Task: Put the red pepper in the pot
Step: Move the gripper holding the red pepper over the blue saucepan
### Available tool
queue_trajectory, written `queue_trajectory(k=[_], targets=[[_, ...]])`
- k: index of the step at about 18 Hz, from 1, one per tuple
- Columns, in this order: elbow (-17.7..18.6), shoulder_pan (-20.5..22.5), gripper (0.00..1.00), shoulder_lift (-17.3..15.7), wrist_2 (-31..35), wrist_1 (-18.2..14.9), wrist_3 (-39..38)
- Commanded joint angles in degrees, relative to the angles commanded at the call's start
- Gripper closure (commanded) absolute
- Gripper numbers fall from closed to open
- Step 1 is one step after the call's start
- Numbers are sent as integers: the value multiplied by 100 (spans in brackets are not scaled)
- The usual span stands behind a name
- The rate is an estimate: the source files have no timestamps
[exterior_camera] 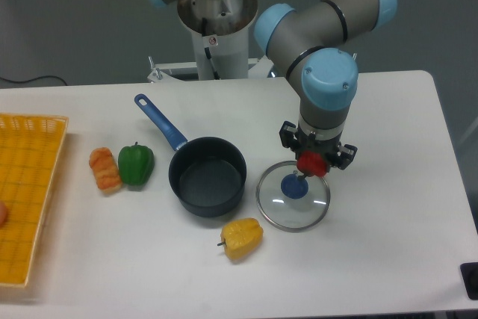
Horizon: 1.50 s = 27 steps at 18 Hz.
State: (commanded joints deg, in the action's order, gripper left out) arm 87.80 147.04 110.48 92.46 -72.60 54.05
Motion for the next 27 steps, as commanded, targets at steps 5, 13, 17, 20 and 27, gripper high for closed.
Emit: queue_trajectory(k=[5, 13, 17, 20, 27], targets=[[35, -237, 40, 18, 35, -35, -439], [194, -667, 40, -97, 0, -62, -1062], [194, -896, 40, -132, -157, -62, -1475], [194, -1063, 40, -79, -272, -44, -1959], [237, -1397, 40, 26, -431, -53, -2346]])
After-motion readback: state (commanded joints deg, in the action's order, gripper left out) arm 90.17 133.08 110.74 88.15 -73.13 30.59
